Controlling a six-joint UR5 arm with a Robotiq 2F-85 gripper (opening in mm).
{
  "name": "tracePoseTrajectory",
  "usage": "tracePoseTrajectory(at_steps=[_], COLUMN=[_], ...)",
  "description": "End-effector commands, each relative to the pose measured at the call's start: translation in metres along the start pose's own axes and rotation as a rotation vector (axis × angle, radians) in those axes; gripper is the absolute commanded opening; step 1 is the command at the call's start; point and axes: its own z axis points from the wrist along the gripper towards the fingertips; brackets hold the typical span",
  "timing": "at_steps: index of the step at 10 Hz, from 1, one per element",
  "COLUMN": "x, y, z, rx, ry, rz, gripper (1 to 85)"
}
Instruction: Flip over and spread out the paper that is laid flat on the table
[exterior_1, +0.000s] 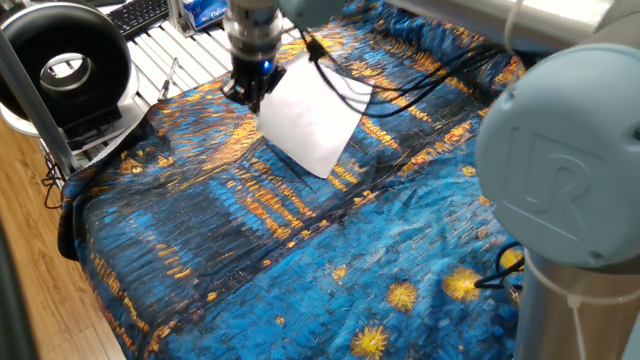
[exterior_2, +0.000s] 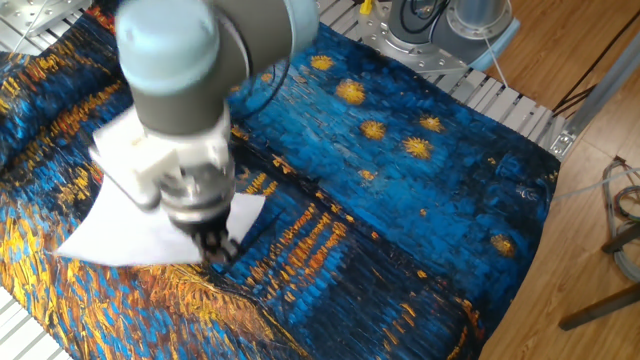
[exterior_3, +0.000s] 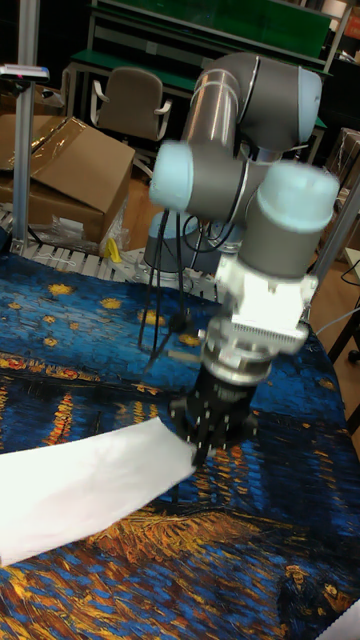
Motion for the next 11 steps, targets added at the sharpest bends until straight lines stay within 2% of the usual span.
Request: tracePoseTrajectory(at_steps=[1,2,4,5,6,7,8,9,11], x=[0.023,0.025,0.030,0.032,0.030,0.024,0.017,0.011,-0.010], y=[-0.017,-0.026,-0.044,-0.047,-0.042,-0.029,-0.028,-0.022,-0.028], z=[-0.076,-0.088,-0.103,-0.106,-0.101,-0.094,-0.094,-0.093,-0.094], rx=[0.004,0.005,0.031,0.034,0.017,-0.013,-0.019,-0.042,-0.021], ry=[0.071,0.085,0.097,0.097,0.097,0.076,0.051,0.027,-0.055], rz=[0.006,-0.004,-0.028,-0.034,-0.030,-0.012,-0.005,0.029,0.037], gripper=[1.0,1.0,1.0,1.0,1.0,1.0,1.0,1.0,1.0])
